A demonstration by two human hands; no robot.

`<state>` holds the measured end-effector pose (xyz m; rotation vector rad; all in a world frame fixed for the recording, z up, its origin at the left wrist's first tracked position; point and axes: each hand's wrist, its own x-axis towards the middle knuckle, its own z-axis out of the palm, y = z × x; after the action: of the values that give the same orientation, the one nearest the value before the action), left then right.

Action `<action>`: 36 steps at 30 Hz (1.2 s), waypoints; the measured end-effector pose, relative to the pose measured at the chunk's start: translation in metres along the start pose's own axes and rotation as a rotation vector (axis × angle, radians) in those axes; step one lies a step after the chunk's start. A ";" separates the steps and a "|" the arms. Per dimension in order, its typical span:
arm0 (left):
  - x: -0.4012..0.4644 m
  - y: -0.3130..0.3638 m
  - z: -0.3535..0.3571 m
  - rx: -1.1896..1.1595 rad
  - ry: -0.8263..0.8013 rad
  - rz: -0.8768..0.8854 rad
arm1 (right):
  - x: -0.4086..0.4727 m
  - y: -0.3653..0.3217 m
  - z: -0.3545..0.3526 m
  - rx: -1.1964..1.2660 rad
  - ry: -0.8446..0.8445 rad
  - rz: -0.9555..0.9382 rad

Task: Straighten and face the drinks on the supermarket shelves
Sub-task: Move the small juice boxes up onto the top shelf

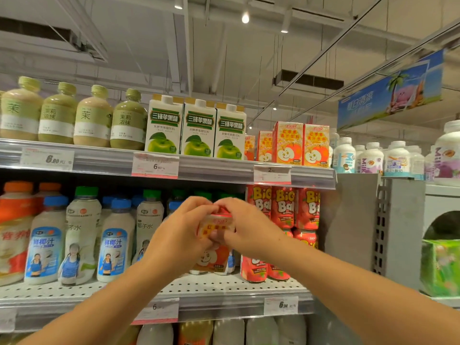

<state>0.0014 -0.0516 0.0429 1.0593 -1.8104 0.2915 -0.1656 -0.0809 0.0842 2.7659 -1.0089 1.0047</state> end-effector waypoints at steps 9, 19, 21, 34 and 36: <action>0.067 -0.005 -0.049 0.769 -0.078 0.171 | 0.023 0.005 -0.151 -0.150 0.304 -0.031; 0.064 -0.034 -0.027 0.919 0.005 0.258 | 0.102 0.029 -0.188 -0.391 0.306 0.128; 0.064 -0.033 -0.027 0.933 0.008 0.252 | 0.113 0.039 -0.183 -0.442 0.281 0.169; 0.062 -0.032 -0.023 0.950 0.093 0.282 | 0.139 0.061 -0.169 -0.397 0.055 0.285; 0.062 -0.032 -0.023 0.958 0.101 0.284 | 0.138 0.060 -0.174 -0.405 0.060 0.266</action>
<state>0.0316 -0.0901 0.0978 1.3620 -1.7268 1.4579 -0.2188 -0.1654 0.2910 2.3061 -1.4167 0.7915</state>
